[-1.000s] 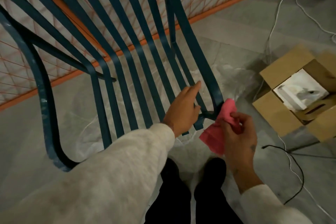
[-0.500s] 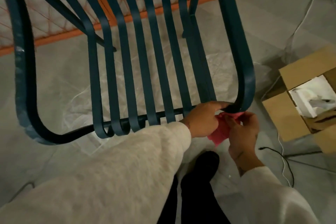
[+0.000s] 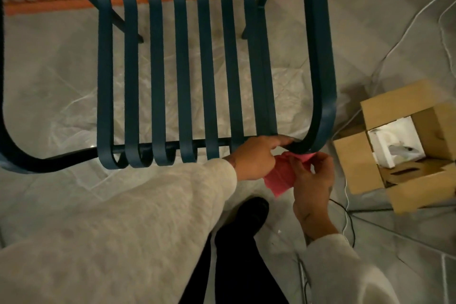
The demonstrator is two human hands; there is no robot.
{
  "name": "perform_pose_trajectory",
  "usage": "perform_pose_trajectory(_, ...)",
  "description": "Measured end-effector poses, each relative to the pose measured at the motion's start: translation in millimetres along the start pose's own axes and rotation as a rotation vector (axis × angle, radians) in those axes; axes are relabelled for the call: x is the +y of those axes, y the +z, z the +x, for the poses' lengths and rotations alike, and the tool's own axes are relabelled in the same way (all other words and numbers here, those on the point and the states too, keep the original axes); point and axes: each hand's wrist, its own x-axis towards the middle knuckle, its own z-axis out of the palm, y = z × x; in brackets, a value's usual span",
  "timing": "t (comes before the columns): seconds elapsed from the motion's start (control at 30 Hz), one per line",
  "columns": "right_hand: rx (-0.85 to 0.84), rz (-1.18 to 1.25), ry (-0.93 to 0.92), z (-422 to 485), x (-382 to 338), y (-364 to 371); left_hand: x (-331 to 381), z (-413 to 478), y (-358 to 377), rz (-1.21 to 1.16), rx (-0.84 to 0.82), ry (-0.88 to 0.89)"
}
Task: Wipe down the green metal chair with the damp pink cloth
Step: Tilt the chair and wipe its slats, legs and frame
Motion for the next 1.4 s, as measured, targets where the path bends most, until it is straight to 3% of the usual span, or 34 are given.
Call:
perform_pose_trajectory(0.23, 0.111, -0.003, -0.179, -25.5, -16.6, -11.2, 16.6, 4.7, -20.6, 0.064, -0.043, 0.086)
perform_pose_trajectory(0.43, 0.218, -0.174, -0.402, -21.7, -33.4, -6.4, 30.5, 4.3, -30.1, 0.125, -0.107, 0.066)
perform_pose_trajectory(0.67, 0.193, -0.107, -0.160, -20.4, -6.4, 5.3, 29.7, 0.3, -27.1, 0.093, -0.088, 0.038)
perform_pose_trajectory(0.87, 0.217, -0.034, -0.282, -27.5, -19.8, -1.8, 24.3, -1.8, -21.7, 0.031, -0.072, 0.021)
perform_pose_trajectory(1.03, 0.162, 0.031, -0.158, -21.8, -9.6, 5.6, 25.7, -6.7, -16.4, 0.008, -0.074, 0.013)
perform_pose_trajectory(1.3, 0.015, -0.130, 0.007, 4.2, -31.6, -33.1, 18.1, -28.9, -27.9, 0.063, -0.059, 0.030)
perform_pose_trajectory(1.4, -0.177, -0.006, 0.054, 16.0, -59.1, -54.0, 19.0, -35.5, -38.0, -0.054, 0.028, 0.018)
